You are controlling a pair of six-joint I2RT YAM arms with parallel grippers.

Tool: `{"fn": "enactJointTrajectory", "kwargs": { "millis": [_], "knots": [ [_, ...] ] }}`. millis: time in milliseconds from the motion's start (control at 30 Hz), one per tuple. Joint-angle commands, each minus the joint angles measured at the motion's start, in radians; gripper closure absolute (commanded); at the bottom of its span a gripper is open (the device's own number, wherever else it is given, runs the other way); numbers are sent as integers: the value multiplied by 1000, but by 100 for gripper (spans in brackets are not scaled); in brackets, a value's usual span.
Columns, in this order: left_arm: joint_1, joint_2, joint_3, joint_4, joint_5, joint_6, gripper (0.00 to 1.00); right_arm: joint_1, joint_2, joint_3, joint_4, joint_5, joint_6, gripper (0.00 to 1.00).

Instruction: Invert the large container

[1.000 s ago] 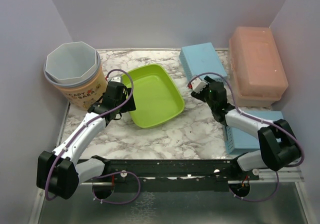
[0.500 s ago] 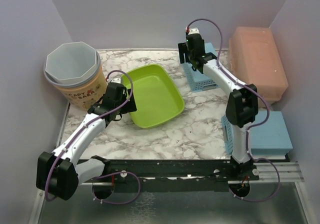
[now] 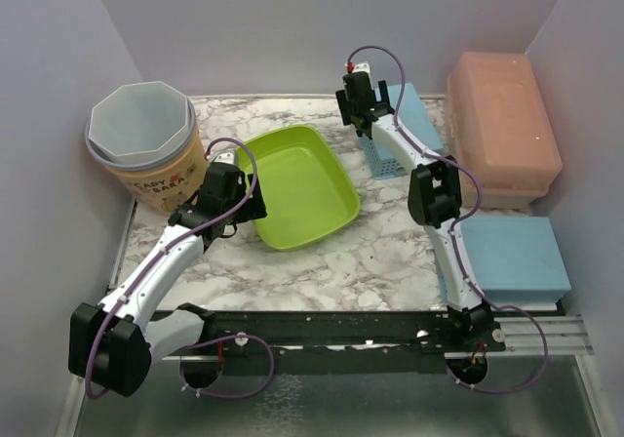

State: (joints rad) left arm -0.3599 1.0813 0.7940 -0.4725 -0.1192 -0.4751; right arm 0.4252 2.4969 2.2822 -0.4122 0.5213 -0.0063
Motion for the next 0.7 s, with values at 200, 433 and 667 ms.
{"fn": "enactJointTrajectory", "kwargs": {
  "millis": [200, 433, 667],
  "knots": [
    [3, 12, 9, 2, 35, -7, 13, -3, 166, 169, 127, 251, -11, 1],
    [3, 9, 22, -19, 46, -14, 13, -11, 199, 197, 42, 339, 109, 2],
    [2, 1, 34, -28, 64, -34, 14, -28, 144, 137, -26, 321, 254, 4]
  ]
}}
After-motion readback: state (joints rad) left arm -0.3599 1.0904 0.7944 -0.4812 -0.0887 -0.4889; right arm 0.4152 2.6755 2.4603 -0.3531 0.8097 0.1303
